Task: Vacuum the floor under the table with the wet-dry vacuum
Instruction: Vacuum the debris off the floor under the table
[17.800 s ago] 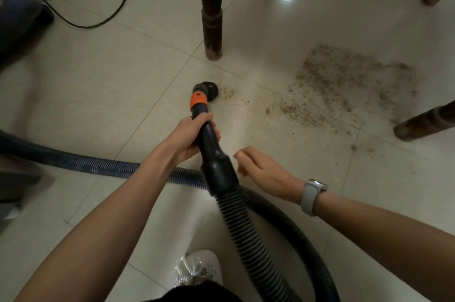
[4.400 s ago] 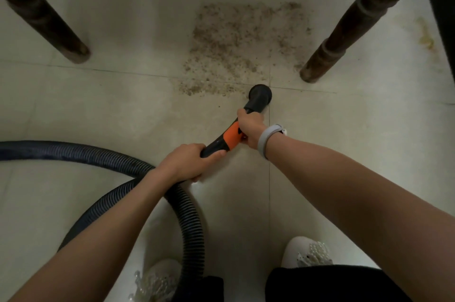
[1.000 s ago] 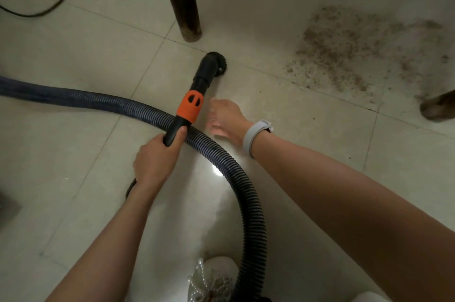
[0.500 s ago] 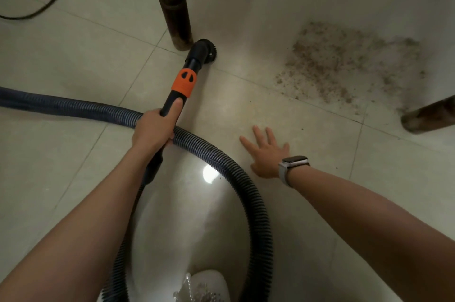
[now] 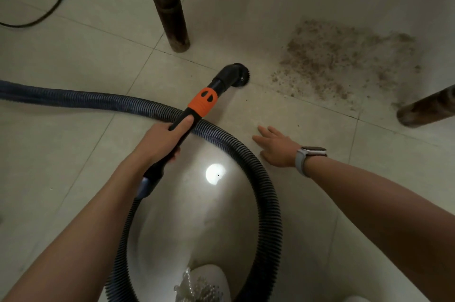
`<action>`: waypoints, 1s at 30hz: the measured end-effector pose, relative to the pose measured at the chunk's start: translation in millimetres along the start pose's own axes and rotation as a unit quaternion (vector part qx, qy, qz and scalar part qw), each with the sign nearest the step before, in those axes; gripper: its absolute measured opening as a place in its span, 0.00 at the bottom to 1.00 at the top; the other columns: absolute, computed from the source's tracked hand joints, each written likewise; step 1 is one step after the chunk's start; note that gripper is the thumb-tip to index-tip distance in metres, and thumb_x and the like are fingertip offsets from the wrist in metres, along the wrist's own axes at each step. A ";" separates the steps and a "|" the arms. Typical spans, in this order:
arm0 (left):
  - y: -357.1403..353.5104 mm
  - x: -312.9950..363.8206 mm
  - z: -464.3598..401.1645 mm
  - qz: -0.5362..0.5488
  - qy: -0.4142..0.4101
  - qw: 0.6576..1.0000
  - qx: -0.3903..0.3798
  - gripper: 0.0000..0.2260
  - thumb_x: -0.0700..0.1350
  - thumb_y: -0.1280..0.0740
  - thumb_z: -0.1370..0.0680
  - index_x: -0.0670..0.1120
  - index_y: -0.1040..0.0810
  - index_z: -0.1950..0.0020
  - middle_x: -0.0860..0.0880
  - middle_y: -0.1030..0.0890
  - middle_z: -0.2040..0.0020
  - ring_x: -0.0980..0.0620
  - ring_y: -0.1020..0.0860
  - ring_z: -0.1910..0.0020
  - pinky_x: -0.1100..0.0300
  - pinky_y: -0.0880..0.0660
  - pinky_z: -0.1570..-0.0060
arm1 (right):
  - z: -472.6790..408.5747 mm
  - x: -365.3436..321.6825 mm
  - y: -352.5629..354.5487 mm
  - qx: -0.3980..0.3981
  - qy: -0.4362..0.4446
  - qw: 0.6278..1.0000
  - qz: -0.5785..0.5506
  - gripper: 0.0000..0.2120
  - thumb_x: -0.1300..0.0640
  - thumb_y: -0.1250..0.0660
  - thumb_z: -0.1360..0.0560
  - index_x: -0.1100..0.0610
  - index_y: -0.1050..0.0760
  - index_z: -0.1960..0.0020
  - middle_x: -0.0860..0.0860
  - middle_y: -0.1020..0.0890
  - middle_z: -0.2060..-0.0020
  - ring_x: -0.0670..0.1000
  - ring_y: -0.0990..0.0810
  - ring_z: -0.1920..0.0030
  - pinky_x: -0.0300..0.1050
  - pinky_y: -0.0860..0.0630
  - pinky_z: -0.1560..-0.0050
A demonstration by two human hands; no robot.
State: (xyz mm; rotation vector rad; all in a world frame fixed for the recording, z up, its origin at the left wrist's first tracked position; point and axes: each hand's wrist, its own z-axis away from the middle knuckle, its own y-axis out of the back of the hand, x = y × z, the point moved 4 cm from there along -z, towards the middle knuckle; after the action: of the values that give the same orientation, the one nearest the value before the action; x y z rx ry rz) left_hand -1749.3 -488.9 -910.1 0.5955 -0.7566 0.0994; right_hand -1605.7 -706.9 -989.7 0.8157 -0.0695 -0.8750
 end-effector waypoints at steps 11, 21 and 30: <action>-10.9 -11.7 21.1 -0.039 0.003 0.998 -0.039 0.21 0.61 0.37 0.24 0.44 0.28 0.65 0.46 0.25 0.75 0.50 0.29 0.78 0.60 0.31 0.74 | 18.0 0.1 9.4 0.043 -0.019 0.999 -0.024 0.24 0.53 0.47 0.19 0.56 0.44 0.24 0.57 0.44 0.24 0.58 0.40 0.27 0.49 0.38 0.29; -35.0 18.6 19.4 -0.150 -0.062 0.987 0.006 0.22 0.63 0.40 0.24 0.46 0.26 0.64 0.47 0.23 0.74 0.49 0.25 0.76 0.55 0.24 0.63 | 32.4 -6.0 20.6 0.086 -0.026 0.993 -0.078 0.23 0.55 0.47 0.19 0.59 0.42 0.25 0.58 0.37 0.27 0.60 0.34 0.31 0.51 0.34 0.33; -59.1 23.7 35.1 -0.255 -0.095 0.962 -0.004 0.18 0.65 0.42 0.24 0.52 0.29 0.63 0.50 0.23 0.68 0.51 0.23 0.69 0.58 0.28 0.65 | 34.3 -45.0 47.9 0.107 -0.139 0.681 -0.711 0.17 0.53 0.45 0.18 0.61 0.33 0.34 0.60 0.24 0.41 0.57 0.23 0.41 0.54 0.26 0.41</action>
State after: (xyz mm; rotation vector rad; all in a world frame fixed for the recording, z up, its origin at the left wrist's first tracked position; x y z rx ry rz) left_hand -1736.3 -559.9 -902.1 0.7825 -0.7658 -0.4416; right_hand -1616.6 -678.4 -922.1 0.8717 0.2530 -2.5330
